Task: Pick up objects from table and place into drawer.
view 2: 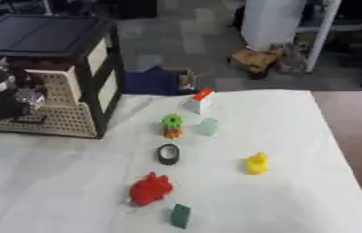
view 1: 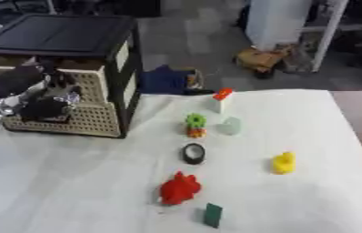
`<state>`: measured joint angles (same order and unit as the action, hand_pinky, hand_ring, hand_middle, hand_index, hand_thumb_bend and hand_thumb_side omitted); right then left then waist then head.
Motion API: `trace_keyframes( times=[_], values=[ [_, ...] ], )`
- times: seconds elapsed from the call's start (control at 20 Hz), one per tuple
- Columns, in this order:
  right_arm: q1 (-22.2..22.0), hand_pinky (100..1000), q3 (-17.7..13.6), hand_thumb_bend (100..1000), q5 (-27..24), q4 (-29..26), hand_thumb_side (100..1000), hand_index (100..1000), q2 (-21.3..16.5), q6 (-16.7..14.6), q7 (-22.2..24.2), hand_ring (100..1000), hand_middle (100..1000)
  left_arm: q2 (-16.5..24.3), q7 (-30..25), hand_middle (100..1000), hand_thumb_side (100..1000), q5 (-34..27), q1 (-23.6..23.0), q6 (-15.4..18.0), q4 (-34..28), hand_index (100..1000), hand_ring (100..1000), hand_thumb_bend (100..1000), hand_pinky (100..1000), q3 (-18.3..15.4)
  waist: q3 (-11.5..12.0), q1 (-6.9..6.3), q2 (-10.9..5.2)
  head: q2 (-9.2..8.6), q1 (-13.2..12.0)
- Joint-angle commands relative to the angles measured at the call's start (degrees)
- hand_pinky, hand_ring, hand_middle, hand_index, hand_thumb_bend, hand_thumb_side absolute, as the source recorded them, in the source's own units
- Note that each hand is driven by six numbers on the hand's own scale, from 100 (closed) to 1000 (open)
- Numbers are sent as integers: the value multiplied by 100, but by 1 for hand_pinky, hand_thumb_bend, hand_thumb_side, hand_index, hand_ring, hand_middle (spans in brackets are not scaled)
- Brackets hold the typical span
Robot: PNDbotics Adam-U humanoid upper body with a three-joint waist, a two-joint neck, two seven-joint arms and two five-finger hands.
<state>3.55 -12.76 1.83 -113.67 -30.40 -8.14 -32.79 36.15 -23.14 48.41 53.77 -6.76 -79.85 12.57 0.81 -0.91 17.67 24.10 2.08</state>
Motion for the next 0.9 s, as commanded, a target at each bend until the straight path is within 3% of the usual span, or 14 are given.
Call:
trace_keyframes(
  times=[0.05, 0.3, 0.9],
  values=[
    [29, 647, -85, 100, -2, -92, 870, 862, -83, -17, 1, 645, 610, 141, -114, 780, 1000, -109, 51, 40, -242, 900, 744, 100, 449, -28, 25, 15, -141, 14, 44],
    [11, 648, -95, 100, -24, -92, 868, 861, -85, -8, -13, 646, 611, 255, -460, 704, 1000, -246, -99, 39, -726, 847, 654, 100, 368, -53, 88, 35, -209, 59, 123],
    [-49, 649, -127, 100, -125, -92, 871, 859, -102, -24, -53, 650, 612, 409, -676, 678, 1000, -616, -335, -105, -1748, 830, 611, 100, 348, -246, 219, 129, -430, 159, 263]
  ],
)
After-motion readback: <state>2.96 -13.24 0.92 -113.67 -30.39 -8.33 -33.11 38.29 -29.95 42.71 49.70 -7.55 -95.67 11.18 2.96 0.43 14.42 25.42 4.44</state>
